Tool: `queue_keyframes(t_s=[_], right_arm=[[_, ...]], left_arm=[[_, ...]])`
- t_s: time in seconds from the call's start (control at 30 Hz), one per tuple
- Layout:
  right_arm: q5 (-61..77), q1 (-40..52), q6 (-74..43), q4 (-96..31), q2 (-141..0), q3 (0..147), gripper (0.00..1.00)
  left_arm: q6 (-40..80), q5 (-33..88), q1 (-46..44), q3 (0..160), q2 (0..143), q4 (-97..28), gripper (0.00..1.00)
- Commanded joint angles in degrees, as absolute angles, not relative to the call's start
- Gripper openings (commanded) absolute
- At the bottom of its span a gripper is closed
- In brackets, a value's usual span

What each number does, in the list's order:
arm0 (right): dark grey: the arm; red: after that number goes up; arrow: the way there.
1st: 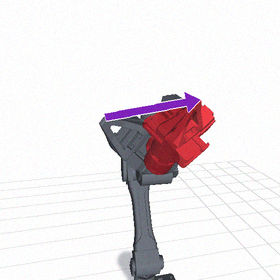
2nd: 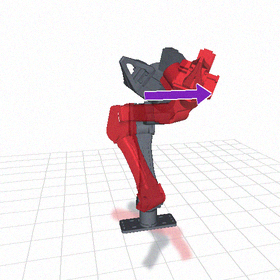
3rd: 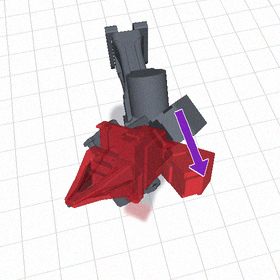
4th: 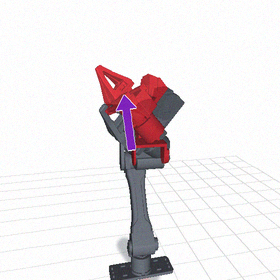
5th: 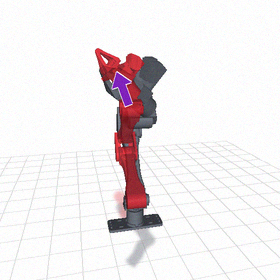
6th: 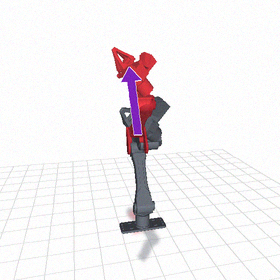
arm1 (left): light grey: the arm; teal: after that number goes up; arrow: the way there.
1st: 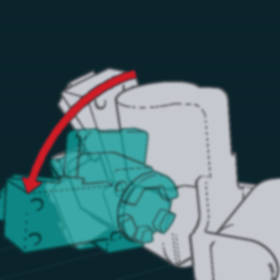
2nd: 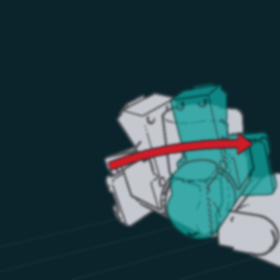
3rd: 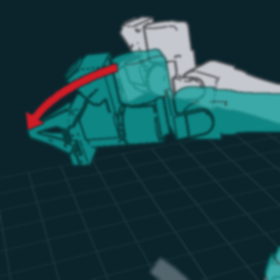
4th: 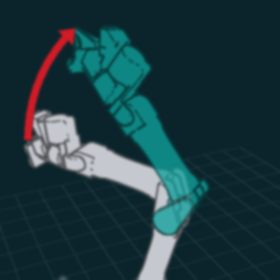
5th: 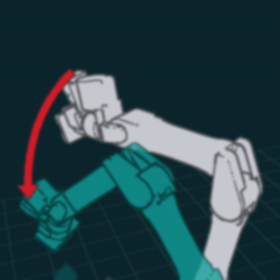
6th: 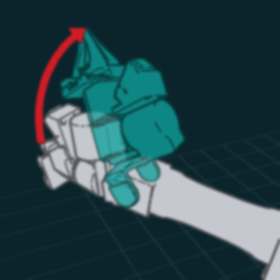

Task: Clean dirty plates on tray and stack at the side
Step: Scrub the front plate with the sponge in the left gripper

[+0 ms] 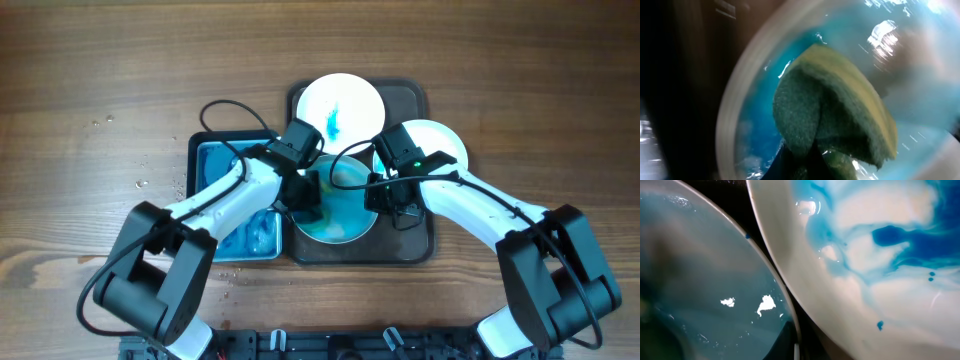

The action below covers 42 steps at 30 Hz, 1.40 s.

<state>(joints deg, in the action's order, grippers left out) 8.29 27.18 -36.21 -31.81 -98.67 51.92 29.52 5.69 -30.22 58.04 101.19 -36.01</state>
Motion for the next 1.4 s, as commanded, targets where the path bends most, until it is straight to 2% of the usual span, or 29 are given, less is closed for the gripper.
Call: queue_keyframes(t_s=[0.0,0.1,0.37,0.57,0.77,0.9,1.2,1.37], right_arm=[[1.26,26.79,-37.06,-32.21,-102.54,49.76,0.04],[1.26,26.79,-37.04,-32.23,-102.54,49.76,0.05],[1.23,26.79,-37.01,-32.25,-102.54,49.76,0.04],[1.23,26.79,-37.01,-32.27,-102.54,49.76,0.04],[1.3,26.79,-36.12,-32.4,-102.54,49.76,0.04],[1.32,26.79,-36.12,-32.4,-102.54,49.76,0.04],[1.43,26.79,-36.12,-32.36,-102.54,49.76,0.04],[1.43,26.79,-36.12,-32.4,-102.54,49.76,0.04]], left_arm=[[30.24,-8.71,-28.82,56.07,100.9,-34.79,0.04],[30.26,-2.26,-29.5,56.05,101.21,-31.64,0.04],[31.75,24.75,-33.23,56.05,105.8,-16.49,0.04],[35.03,34.87,-35.33,56.05,109.1,-10.98,0.04],[33.47,36.6,-35.22,56.05,109.1,-11.11,0.04],[32.6,30.81,-33.52,56.05,109.08,-15.46,0.04],[32.64,-3.55,-31.48,56.07,105.32,-33.67,0.04],[32.64,-12.91,-31.48,56.07,102.32,-36.77,0.04]])
